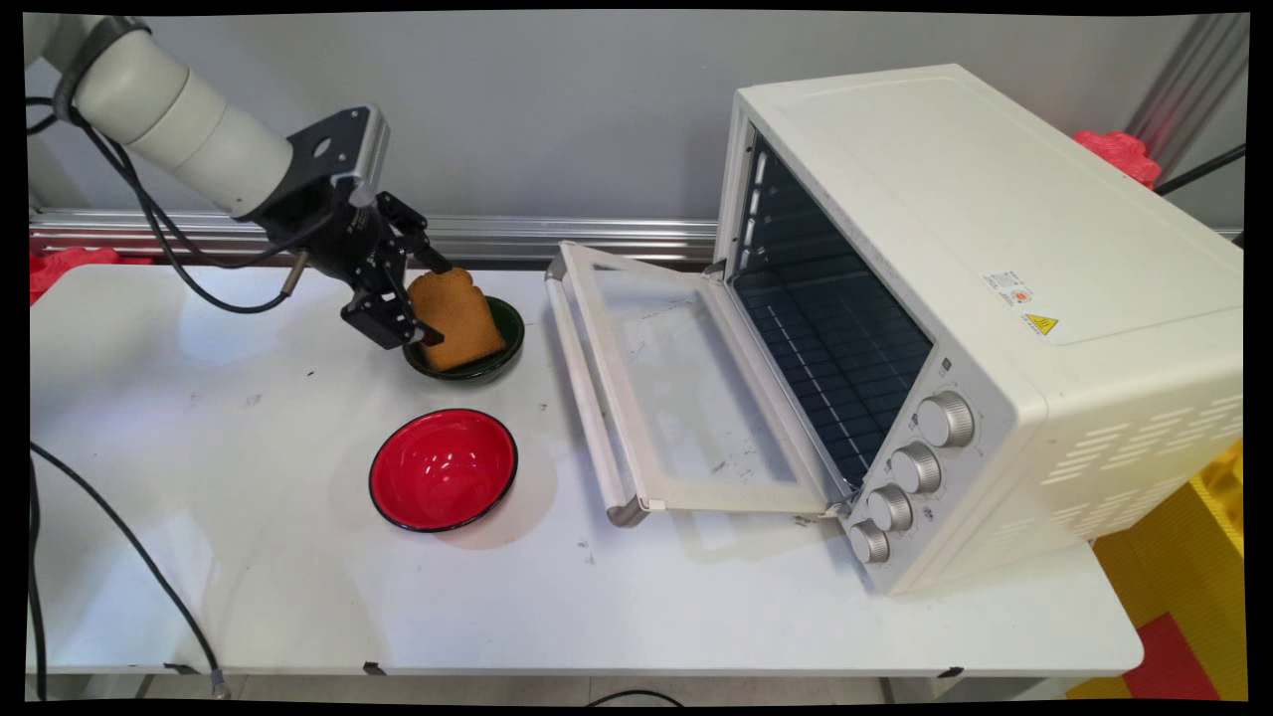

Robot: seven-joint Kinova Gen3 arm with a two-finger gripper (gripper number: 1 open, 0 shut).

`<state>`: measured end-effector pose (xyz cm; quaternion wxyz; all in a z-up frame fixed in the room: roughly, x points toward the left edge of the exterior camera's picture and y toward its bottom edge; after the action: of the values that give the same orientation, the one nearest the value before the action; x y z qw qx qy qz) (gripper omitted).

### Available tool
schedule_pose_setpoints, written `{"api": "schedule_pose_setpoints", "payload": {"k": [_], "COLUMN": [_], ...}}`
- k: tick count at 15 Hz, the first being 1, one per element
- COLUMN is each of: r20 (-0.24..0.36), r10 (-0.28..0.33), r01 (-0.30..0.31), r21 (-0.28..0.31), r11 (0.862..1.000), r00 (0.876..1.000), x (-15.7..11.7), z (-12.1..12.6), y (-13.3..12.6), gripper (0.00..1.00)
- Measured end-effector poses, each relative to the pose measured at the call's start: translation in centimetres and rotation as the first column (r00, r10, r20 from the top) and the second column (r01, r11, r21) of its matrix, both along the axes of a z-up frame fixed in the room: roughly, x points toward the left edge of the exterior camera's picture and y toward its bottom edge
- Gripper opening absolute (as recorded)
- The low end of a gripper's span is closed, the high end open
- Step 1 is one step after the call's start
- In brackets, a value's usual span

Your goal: Close the oven

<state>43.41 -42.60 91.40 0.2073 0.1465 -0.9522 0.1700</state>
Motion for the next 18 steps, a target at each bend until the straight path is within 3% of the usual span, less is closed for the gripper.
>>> {"api": "schedule_pose_setpoints", "payload": {"k": [6,13,14,18], "r20": [-0.118,-0.186,-0.195,-0.212], "r10": [0.101,0.197,0.209,0.238], "r01": [-0.095,-0.177,-0.185,-0.204], "r21": [0.056,0.121,0.134,0.172], "r11": [0.994,0.977,0.974,0.964], "r00": [0.988,0.963,0.958,0.948], "x": [-1.6,-2.3,-2.4,-2.5], "z": [0.4,-0.2,-0.3,-0.7], "y": [-0.3,-0.4,-0.5,-0.5], "gripper": [1.00,1.00,0.00,0.00]}}
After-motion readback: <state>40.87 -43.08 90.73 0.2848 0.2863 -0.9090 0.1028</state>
